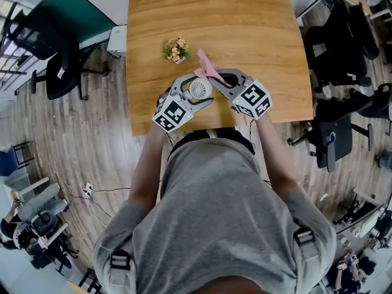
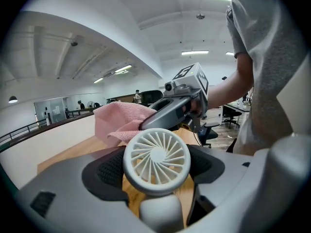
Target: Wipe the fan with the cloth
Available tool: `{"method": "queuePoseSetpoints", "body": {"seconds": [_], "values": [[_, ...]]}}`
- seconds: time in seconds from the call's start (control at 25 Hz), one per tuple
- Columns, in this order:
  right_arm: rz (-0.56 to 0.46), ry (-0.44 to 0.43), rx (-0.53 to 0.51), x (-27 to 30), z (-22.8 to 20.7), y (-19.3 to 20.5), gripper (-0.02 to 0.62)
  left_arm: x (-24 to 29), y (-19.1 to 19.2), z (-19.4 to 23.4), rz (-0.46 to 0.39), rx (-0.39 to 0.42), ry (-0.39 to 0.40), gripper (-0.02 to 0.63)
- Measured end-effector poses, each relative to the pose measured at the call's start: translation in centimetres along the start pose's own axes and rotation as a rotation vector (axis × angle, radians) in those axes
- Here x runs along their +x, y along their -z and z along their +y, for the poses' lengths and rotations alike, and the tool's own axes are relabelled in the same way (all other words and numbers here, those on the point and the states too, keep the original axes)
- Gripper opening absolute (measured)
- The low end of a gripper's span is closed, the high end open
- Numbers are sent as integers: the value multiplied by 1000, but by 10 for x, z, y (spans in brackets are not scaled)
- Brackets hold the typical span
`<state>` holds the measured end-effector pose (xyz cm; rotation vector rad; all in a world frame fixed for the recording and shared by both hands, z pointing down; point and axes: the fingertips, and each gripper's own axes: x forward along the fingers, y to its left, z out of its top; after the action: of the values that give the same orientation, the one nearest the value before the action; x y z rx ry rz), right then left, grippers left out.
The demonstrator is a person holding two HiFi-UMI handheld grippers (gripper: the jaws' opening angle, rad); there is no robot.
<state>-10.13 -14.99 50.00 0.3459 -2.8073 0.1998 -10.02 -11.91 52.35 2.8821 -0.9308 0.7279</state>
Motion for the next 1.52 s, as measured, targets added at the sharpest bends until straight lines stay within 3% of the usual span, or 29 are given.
{"method": "queuePoseSetpoints", "body": {"seconds": [0.28,0.64,1.04,1.24,1.52], "values": [[-48,-11,2,-3,13,-12,31,-2,1,19,-48,-112,19,380],[-62,-41,-91,4,43,-28,32,-12,-3,30,-143,-302,101,382],[-104,-14,-51,3,34,-22,34,-25,-11,37,-206,-347,146,380],[-172,15,34,-4,20,-31,32,-37,-32,38,-338,-447,210,382],[-297,-8,121,-3,20,-62,32,-58,-58,48,-526,-608,302,380]]}}
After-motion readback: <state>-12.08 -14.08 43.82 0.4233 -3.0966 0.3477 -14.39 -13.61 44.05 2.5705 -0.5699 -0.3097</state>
